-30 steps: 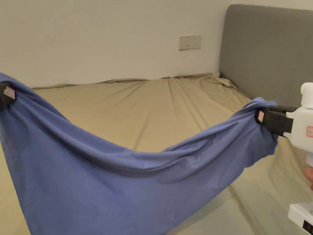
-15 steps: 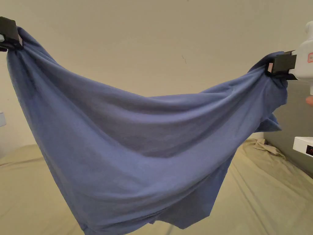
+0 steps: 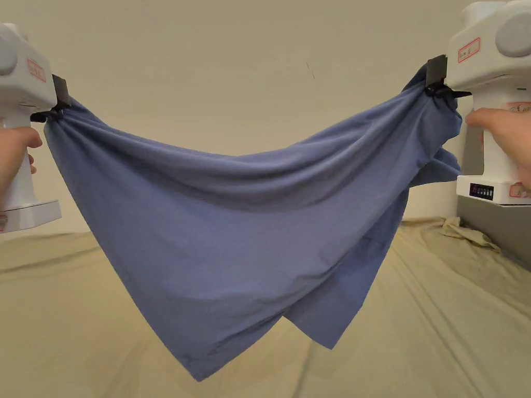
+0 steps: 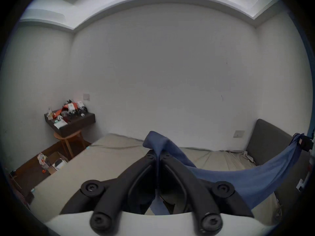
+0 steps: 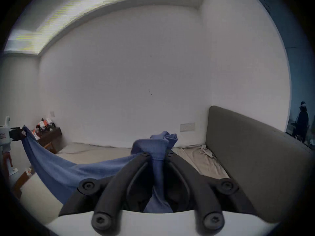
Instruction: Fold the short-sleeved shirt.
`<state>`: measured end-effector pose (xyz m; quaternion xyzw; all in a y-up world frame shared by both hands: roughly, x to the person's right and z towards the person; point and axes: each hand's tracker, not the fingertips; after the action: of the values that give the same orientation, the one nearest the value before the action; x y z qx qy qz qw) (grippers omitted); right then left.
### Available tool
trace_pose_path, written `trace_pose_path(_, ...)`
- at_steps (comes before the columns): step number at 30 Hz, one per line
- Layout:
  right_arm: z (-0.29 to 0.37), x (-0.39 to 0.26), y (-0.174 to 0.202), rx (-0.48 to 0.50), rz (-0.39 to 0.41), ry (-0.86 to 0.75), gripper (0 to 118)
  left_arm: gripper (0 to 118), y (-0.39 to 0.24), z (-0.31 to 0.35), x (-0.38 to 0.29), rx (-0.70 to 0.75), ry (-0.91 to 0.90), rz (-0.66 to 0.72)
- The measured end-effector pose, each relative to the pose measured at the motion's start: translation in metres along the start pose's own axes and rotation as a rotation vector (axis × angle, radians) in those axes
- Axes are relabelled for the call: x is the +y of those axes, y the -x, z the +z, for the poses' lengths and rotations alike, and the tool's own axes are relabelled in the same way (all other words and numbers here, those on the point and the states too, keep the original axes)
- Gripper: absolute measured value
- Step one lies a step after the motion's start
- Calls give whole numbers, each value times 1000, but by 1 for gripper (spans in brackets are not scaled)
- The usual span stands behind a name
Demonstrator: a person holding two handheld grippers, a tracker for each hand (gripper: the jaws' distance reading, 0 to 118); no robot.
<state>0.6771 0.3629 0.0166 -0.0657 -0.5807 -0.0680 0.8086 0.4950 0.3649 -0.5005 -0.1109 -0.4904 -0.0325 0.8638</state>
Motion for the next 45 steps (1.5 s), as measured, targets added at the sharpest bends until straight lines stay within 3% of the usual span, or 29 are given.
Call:
trace_pose_path(3, -37, -68, -9, 1, 19, 85, 11, 0, -5, -44, -72, -22, 74, 0)
trace_pose_path(6, -66, -156, -22, -9, -11, 193, 11, 0, -7, -79, -159, -55, 213, 22)
trace_pose_path(10, -85, -263, -34, -37, -12, 333, 11, 0, -10, -97, -262, -53, 389, 26)
trace_pose_path(14, -79, -317, -43, -29, -29, 400, 11, 0, -6, -91, -309, -45, 442, -6)
trace_pose_path(18, -53, -346, -48, -20, -14, 405, 11, 0, 14, -68, -331, -51, 447, 51)
trace_pose_path(22, -2, -370, -56, 12, -37, 385, 11, 0, 33, -24, -355, -79, 462, 30)
trace_pose_path(30, 171, -424, -72, 46, -76, 399, 11, 0, 87, 121, -395, -135, 493, 72)
trace_pose_path(37, 315, -479, -77, 53, -77, 532, 11, 0, 109, 250, -440, -123, 583, 18)
trace_pose_path(42, 358, -498, -82, 46, -64, 613, 11, 0, 103, 300, -469, -91, 654, -110)
trace_pose_path(43, 357, -498, -82, 50, -55, 619, 12, 4, 104, 300, -472, -100, 664, -85)
trace_pose_path(44, 355, -500, -87, 46, -54, 613, 22, 24, 110, 296, -476, -117, 689, -32)
trace_pose_path(45, 351, -493, -85, 45, -50, 611, 71, 70, 116, 294, -480, -105, 689, -1)
